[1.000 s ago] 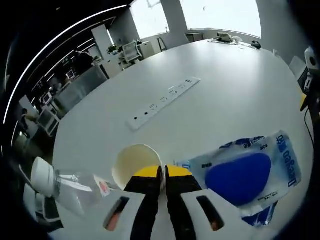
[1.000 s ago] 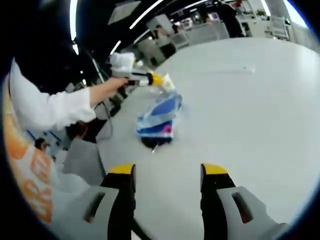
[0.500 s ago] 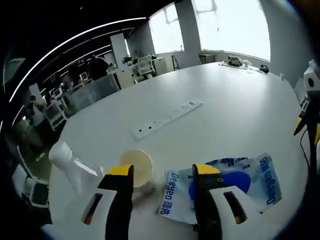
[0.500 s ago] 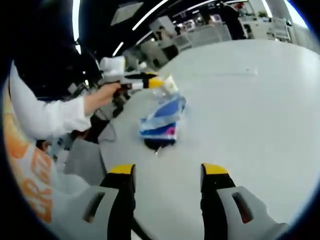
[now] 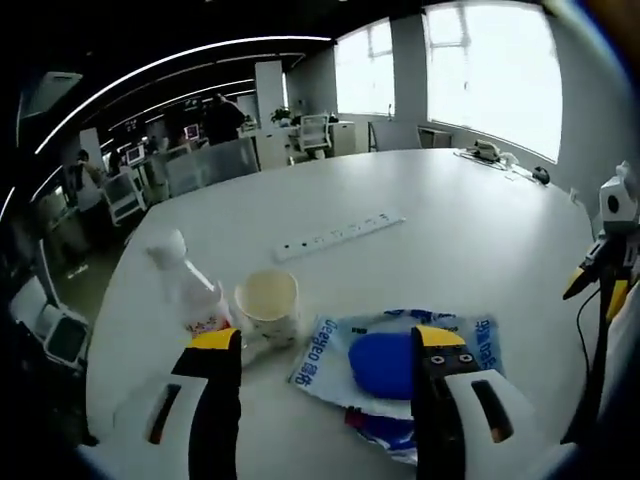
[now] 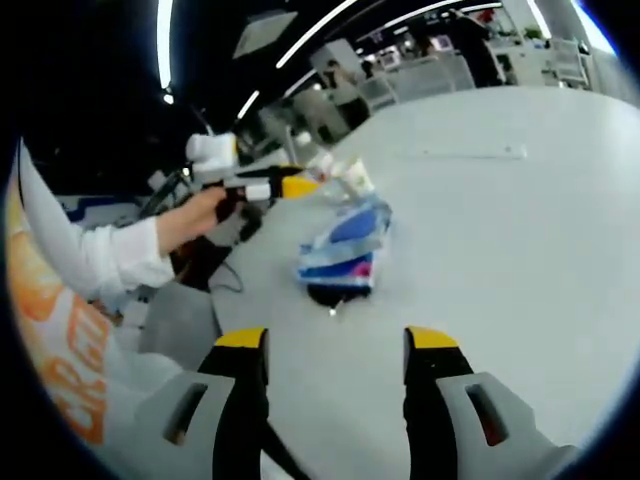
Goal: Arrange the tabletop items into an orderly group along one side of the table until the central work area is clear of visible clutter.
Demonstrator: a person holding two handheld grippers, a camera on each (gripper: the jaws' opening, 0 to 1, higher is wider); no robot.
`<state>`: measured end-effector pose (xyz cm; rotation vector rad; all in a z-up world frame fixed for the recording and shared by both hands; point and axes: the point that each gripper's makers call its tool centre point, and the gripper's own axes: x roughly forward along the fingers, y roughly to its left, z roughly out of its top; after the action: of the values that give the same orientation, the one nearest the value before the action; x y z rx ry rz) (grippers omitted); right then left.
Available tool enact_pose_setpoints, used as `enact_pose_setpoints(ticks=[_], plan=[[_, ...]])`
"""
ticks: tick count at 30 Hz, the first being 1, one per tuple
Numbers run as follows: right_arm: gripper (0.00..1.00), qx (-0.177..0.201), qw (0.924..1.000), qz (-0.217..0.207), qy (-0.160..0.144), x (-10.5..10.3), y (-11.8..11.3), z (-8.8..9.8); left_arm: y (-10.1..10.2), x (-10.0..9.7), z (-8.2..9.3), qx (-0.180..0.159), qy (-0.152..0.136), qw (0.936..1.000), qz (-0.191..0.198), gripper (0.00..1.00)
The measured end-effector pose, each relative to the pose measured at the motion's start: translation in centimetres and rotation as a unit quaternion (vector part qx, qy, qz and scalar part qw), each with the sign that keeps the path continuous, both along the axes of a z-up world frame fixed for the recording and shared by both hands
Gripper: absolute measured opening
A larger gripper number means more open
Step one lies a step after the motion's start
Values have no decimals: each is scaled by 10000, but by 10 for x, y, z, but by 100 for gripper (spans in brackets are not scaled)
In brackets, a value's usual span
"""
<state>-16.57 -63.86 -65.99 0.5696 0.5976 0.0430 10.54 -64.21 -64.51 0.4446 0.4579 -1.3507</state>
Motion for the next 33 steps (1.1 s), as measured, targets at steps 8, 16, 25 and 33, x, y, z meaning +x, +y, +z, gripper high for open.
enact_pose_setpoints(ticks=[8,16,25,33], plan=[[53,-48,9999,-19,-99,-3,0,4,11,2,9,-18,-24,9999,105,69],[52,-43,10000,-34,-81,-8,1,3,16,3,-4,149,27,9998,162,65],[51,-138,9999,93,-3,-2,5,2,15,15,-27,404,256,9984,291,59],[49,-50,9996,258,69,6,14,1,7,24,-42,460,559,9967,377,56]])
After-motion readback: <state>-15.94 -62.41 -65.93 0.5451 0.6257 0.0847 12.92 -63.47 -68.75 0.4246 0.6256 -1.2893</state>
